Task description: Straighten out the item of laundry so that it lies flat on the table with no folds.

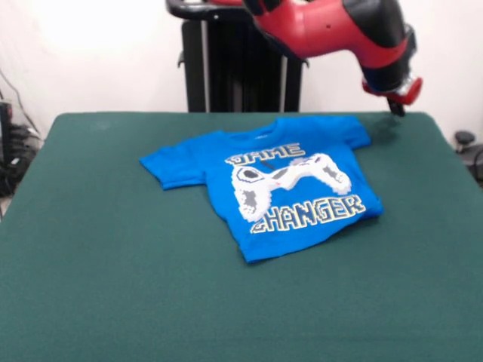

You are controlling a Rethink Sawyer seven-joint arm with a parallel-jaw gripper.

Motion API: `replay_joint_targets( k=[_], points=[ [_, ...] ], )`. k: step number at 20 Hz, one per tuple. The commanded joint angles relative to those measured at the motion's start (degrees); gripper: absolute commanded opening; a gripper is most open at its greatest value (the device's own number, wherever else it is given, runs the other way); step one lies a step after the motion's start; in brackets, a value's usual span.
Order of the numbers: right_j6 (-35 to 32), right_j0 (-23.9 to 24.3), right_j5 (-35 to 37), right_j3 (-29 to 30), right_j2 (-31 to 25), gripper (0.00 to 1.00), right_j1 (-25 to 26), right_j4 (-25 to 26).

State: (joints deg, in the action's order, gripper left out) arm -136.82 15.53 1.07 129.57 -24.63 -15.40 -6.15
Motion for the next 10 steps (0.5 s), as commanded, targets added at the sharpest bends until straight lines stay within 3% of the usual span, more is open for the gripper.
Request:
replay_joint_targets(
  k=[1,7,10],
  points=[
    [-9.8,-6.6,0.7,-2.7,0.6,0.00,-4.3,-4.0],
    [-12.2,-18.1,2.5,-3.1,14.1,0.00,-17.0,-8.4],
    [-11.4,-20.0,4.4,-5.0,16.5,0.00,-19.8,-9.4]
  ],
)
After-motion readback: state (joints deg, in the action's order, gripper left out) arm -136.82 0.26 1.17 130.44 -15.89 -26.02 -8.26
